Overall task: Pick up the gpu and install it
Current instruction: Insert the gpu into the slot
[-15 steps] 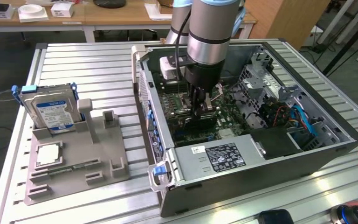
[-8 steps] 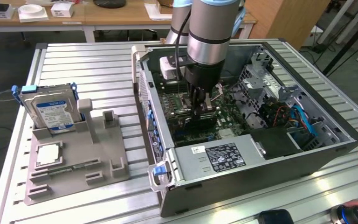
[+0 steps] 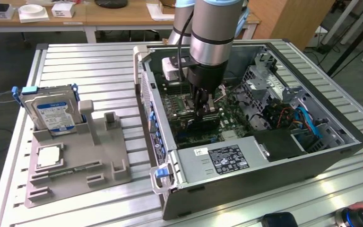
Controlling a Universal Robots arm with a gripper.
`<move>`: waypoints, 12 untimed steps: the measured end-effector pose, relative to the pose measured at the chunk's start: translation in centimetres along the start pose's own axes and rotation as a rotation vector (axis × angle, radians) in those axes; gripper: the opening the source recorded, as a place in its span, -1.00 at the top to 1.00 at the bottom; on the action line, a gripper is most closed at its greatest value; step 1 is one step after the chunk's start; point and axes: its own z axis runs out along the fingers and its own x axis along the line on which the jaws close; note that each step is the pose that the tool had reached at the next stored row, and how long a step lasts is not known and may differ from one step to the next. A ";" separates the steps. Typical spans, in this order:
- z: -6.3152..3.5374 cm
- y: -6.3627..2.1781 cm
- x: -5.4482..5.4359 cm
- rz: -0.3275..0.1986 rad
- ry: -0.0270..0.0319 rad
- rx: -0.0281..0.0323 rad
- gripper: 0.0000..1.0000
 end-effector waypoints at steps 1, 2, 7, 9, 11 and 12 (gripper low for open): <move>0.00 0.00 0.0 0.000 0.0000 0.0000 0.77; 0.00 0.00 0.0 0.000 0.0000 0.0000 0.77; 0.00 0.00 0.0 0.000 0.0000 0.0000 0.80; 0.00 0.00 0.0 0.000 0.0000 0.0000 0.80; 0.07 0.01 0.0 0.000 -0.0001 0.0001 0.80; 0.19 0.01 0.0 0.000 -0.0001 0.0000 0.80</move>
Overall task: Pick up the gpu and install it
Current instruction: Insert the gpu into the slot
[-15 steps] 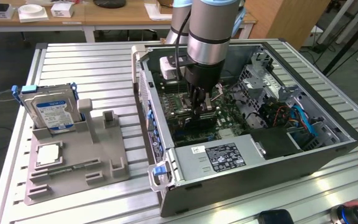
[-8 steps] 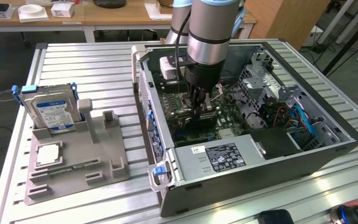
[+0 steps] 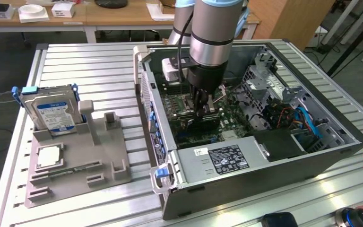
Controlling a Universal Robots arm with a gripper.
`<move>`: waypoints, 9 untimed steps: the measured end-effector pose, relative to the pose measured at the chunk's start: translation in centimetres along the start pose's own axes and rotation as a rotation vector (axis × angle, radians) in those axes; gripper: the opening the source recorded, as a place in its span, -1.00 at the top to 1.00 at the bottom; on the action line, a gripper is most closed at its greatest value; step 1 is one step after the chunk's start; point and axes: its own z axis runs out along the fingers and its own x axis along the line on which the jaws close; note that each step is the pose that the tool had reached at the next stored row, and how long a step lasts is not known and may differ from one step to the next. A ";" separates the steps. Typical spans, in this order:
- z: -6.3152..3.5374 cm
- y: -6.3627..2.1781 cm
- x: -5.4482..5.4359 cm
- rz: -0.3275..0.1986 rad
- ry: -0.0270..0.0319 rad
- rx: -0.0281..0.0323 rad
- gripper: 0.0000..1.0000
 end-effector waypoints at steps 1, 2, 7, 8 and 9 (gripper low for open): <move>0.16 0.01 0.0 0.000 0.0004 -0.0001 0.80; 0.25 0.02 0.0 0.000 0.0013 -0.0004 0.80; 0.30 0.02 0.0 0.000 0.0005 -0.0001 0.80; 0.30 0.02 0.0 0.000 0.0004 -0.0001 0.80; 0.30 0.02 0.0 0.000 0.0004 0.0000 0.80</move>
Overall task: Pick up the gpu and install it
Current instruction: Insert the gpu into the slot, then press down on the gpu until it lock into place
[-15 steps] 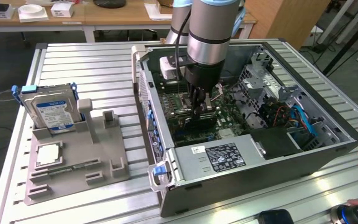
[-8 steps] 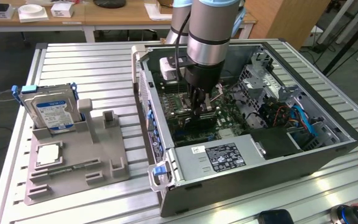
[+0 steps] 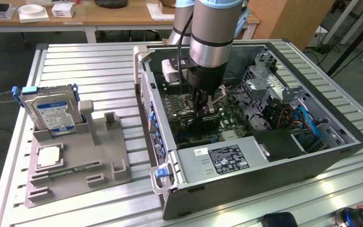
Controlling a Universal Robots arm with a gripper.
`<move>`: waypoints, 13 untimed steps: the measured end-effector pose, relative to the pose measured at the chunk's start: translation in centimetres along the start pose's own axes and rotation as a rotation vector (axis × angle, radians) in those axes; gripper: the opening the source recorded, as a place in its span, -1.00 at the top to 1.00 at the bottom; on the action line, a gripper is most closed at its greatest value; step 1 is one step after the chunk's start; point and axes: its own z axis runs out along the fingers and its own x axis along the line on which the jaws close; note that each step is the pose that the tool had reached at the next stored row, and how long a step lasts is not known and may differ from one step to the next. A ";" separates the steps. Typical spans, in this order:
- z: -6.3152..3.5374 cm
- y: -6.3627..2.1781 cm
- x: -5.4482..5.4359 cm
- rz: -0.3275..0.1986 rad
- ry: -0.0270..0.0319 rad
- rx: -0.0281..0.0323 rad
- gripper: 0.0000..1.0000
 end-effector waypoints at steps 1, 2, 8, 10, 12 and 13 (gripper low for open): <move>0.00 0.00 0.0 0.000 0.0000 0.0000 0.80; 0.00 0.00 0.0 0.000 0.0000 0.0000 0.80; -0.73 -0.04 0.0 0.000 -0.0010 0.0004 0.80; -0.74 -0.04 0.0 0.000 -0.0008 0.0002 0.80; -0.74 -0.04 0.0 0.000 -0.0008 0.0002 0.80; -0.74 -0.04 0.0 0.000 -0.0008 0.0002 0.80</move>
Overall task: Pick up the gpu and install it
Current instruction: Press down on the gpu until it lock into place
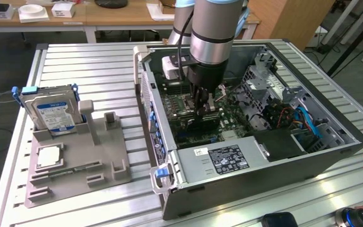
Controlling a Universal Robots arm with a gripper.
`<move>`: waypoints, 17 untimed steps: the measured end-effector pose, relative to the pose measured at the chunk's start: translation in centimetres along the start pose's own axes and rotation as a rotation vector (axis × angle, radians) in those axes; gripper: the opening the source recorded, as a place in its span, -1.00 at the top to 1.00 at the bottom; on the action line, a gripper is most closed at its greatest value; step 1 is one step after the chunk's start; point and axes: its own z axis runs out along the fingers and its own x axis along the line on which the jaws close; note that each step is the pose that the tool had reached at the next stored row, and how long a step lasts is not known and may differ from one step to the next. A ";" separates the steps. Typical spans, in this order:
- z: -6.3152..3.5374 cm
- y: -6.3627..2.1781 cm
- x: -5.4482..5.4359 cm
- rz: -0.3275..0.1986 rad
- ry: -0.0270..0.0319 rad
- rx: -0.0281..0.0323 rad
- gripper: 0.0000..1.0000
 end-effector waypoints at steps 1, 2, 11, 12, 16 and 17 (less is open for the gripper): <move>0.00 0.00 0.0 0.000 0.0000 0.0000 0.80; 0.00 0.00 0.0 0.000 0.0000 0.0000 0.80; -0.03 0.00 0.0 0.003 0.0007 -0.0002 0.80; -0.05 0.00 0.0 0.005 0.0019 -0.0007 0.80; -0.19 0.00 0.0 0.015 0.0086 -0.0039 0.80; -0.25 0.00 0.0 0.018 0.0111 -0.0042 0.80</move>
